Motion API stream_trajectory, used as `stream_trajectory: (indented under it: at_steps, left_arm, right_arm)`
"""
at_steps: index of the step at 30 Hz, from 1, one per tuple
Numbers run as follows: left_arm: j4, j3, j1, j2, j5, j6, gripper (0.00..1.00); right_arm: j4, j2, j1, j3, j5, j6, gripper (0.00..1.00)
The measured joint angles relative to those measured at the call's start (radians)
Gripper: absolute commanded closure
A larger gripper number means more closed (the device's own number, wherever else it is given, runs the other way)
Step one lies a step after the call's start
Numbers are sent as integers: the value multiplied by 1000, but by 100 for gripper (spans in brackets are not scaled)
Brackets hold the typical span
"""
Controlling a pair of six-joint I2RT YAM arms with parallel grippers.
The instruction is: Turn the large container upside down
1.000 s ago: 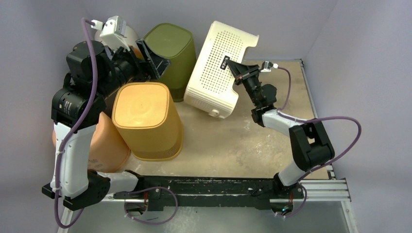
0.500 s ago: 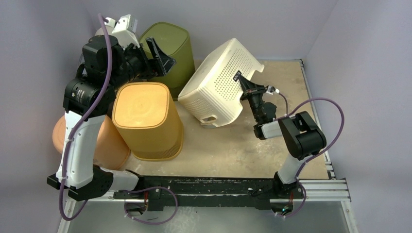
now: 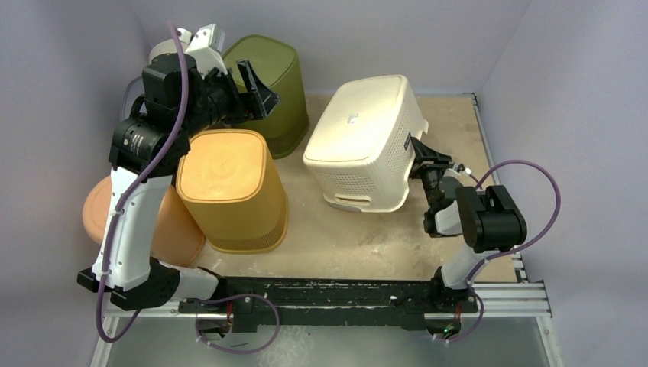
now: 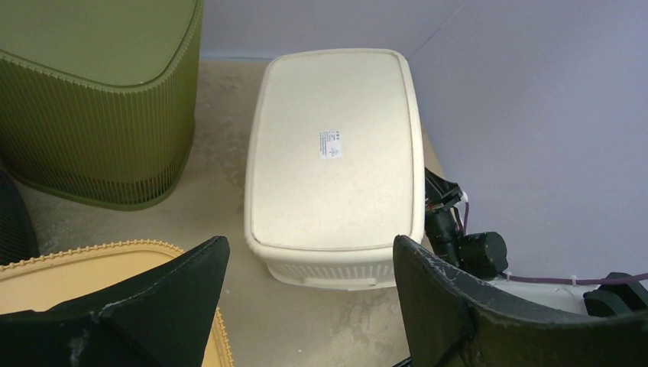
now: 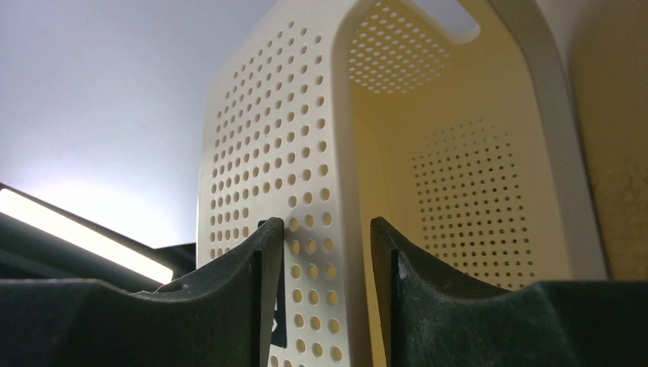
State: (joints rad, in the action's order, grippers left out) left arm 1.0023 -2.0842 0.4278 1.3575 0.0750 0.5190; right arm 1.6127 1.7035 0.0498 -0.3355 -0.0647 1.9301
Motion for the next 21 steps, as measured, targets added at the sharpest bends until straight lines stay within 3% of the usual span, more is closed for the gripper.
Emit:
stream_trajectory:
  at_steps: [21]
  left_arm:
    - [-14,61,0,22,3,1,24]
  right_arm:
    - [-18,195,-155,-1,-193,-98,51]
